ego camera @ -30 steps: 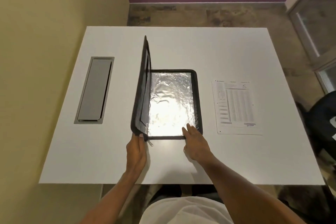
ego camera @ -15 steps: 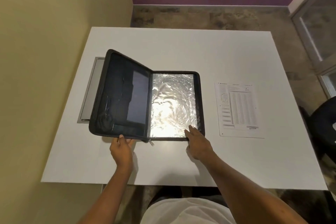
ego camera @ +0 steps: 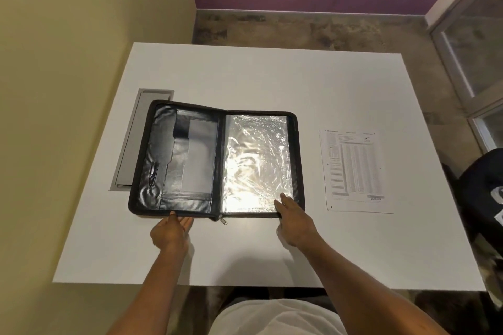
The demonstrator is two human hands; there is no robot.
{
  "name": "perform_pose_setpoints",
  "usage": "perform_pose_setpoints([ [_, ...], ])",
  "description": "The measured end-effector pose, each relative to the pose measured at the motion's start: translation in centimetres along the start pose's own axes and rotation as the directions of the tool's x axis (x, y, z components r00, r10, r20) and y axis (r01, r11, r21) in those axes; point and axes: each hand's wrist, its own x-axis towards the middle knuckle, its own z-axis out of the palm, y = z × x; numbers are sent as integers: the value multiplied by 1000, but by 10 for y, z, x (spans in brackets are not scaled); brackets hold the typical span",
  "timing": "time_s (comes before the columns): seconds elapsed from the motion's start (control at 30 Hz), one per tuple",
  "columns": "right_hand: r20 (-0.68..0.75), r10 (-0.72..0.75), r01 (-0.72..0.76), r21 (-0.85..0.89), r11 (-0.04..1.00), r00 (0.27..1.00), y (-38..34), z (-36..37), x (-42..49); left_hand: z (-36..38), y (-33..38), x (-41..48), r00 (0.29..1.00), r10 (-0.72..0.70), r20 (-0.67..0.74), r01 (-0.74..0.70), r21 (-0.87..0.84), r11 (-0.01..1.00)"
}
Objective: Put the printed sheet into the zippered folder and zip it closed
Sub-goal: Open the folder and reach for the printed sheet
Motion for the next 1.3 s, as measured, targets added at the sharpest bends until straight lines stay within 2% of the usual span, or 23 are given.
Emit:
perform_pose_setpoints([
  [0.1, -2, -7, 7, 4, 1000, 1000, 0, -1, -1, 1, 2, 7, 998, -17, -62, 19, 43, 999],
  [0.3, -8, -13, 13, 23, 1000, 1000, -1, -2, 0, 1, 13, 11, 990, -121, -70, 125, 46, 991],
  [0.47, -27, -7, 9, 71, 997, 1000, 1, -6, -2, -2, 5, 3, 994, 48, -99, -27, 202, 979],
  [0.6, -93, -16, 28, 123, 992, 996, 3, -16, -8, 8, -24, -19, 978, 174, -112, -108, 441, 891],
  [0.7, -147, -12, 31, 126, 992, 989, 15, -33, -11, 32, -49, -55, 963, 268, 19, -231, 569, 789],
  [0.77, -190, 10, 19, 151, 988, 982, 31, -47, -12, 55, -67, -81, 929, 307, 205, -368, 589, 720],
  [0.87, -219, 80, -41, 176, 984, 972, 64, -69, -13, 95, -89, -117, 817, 309, 488, -564, 563, 604],
  [0.97, -260, 127, -85, 169, 982, 957, 107, -88, -15, 142, -104, -150, 705, 289, 648, -680, 502, 534],
  [1.13, -313, 216, -163, 188, 969, 925, 174, -118, -14, 212, -125, -188, 592, 233, 771, -771, 460, 440],
  [1.3, -294, 324, -240, 286, 927, 899, 222, -146, 2, 266, -137, -209, 578, 186, 794, -785, 480, 391],
])
